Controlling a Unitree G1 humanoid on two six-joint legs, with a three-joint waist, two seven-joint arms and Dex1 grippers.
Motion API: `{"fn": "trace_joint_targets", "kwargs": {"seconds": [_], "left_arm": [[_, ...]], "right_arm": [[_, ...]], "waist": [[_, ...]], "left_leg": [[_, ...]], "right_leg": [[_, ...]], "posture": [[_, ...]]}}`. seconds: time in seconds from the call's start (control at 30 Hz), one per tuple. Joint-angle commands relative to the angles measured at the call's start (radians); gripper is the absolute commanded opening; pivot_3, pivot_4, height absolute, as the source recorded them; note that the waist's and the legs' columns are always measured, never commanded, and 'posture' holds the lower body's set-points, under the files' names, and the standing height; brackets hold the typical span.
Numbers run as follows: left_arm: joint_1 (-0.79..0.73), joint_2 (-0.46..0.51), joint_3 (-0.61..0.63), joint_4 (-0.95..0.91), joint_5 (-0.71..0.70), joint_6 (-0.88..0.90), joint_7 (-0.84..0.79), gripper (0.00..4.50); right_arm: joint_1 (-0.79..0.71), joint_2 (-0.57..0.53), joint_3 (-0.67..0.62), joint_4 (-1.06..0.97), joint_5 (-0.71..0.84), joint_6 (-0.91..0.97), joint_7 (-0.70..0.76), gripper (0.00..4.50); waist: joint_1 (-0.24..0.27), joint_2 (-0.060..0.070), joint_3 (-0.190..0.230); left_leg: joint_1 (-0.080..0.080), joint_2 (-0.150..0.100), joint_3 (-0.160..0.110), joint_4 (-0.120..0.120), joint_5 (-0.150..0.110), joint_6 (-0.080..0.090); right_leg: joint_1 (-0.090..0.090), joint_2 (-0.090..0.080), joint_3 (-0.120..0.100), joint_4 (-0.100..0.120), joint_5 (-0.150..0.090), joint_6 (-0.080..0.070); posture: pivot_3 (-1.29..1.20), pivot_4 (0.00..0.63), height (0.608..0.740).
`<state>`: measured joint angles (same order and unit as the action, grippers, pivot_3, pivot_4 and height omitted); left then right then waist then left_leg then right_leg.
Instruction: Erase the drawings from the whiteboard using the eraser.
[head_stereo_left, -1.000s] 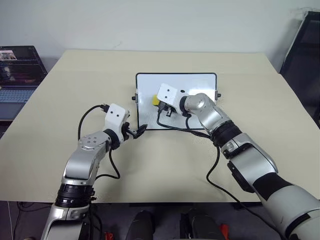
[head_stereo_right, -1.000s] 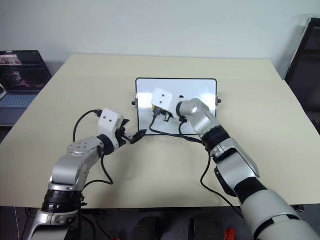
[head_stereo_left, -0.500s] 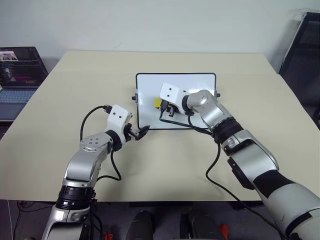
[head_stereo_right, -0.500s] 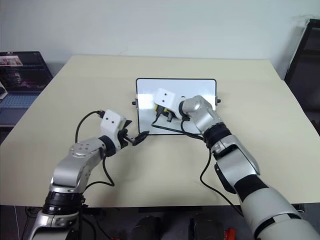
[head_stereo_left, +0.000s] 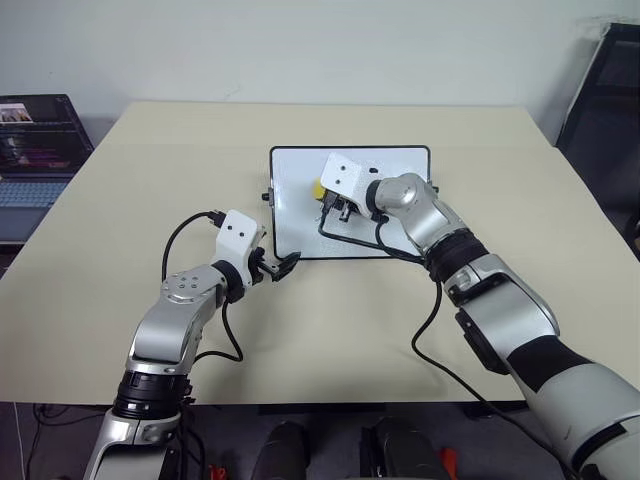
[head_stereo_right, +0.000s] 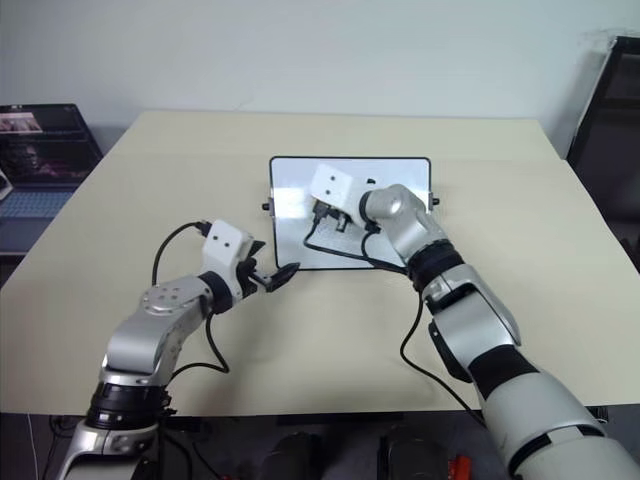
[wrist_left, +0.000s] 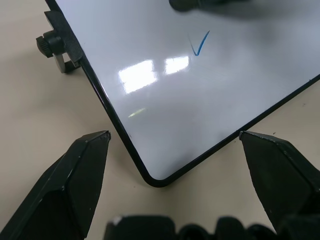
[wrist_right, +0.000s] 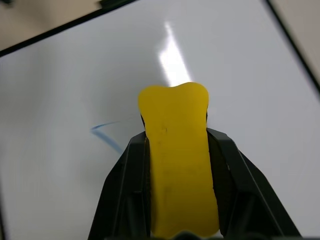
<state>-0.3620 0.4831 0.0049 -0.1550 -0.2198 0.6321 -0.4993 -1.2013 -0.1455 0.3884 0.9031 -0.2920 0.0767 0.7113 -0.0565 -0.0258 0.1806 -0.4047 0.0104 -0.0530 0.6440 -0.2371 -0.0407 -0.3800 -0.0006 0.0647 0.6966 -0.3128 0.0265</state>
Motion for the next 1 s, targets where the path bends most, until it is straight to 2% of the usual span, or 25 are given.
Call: {"fn": "trace_joint_targets", "kwargs": {"seconds": [0.03, 0.17, 0.37, 0.67, 0.8, 1.0], "left_arm": [[-0.006, 0.003, 0.005, -0.054, -0.007, 0.005, -0.002, 4.5], [-0.009, 0.004, 0.007, -0.058, -0.009, 0.014, -0.005, 4.5], [-0.012, 0.003, 0.003, -0.063, -0.011, 0.022, -0.007, 4.5], [-0.009, 0.004, 0.007, -0.078, -0.014, 0.032, -0.01, 4.5], [-0.012, 0.004, 0.005, -0.076, -0.014, 0.032, -0.014, 4.5], [-0.018, 0.007, 0.005, -0.065, -0.013, 0.027, -0.02, 4.5]], "right_arm": [[0.043, -0.015, 0.039, -0.069, -0.015, 0.023, 0.095, 1.17], [0.061, -0.03, 0.059, -0.106, -0.043, 0.027, 0.094, 1.17], [0.009, -0.04, 0.044, -0.061, -0.082, -0.022, -0.044, 1.17], [0.057, -0.109, 0.074, -0.099, -0.115, -0.038, 0.013, 1.17], [0.1, -0.11, 0.103, -0.175, -0.105, -0.037, 0.102, 1.17], [0.09, -0.093, 0.086, -0.173, -0.123, -0.031, 0.029, 1.17]], "waist": [[0.0, 0.0, 0.0], [0.0, 0.0, 0.0], [0.0, 0.0, 0.0], [0.004, 0.0, 0.0], [0.004, 0.0, 0.0], [-0.002, 0.0, 0.0]], "left_leg": [[0.0, 0.0, 0.0, 0.0, 0.0, 0.0], [0.001, 0.0, 0.0, 0.001, 0.0, 0.0], [0.001, 0.0, 0.0, 0.001, 0.0, 0.0], [0.001, 0.0, 0.0, 0.001, 0.0, 0.0], [0.003, 0.0, -0.001, 0.001, 0.0, 0.0], [0.005, 0.0, 0.0, 0.001, 0.0, 0.0]], "right_leg": [[0.0, 0.0, 0.0, 0.0, 0.0, 0.0], [0.0, 0.0, 0.0, 0.001, 0.0, 0.0], [0.001, 0.0, -0.001, 0.001, 0.0, 0.0], [0.001, 0.0, 0.0, 0.001, 0.0, 0.0], [0.003, 0.0, 0.0, 0.001, 0.0, 0.0], [0.004, 0.0, 0.0, 0.001, 0.0, 0.0]], "posture": [[0.0, 0.15, 0.74], [0.0, 0.15, 0.74], [0.0, 0.15, 0.74], [0.0, 0.15, 0.74], [0.0, 0.15, 0.74], [0.0, 0.15, 0.74]]}}
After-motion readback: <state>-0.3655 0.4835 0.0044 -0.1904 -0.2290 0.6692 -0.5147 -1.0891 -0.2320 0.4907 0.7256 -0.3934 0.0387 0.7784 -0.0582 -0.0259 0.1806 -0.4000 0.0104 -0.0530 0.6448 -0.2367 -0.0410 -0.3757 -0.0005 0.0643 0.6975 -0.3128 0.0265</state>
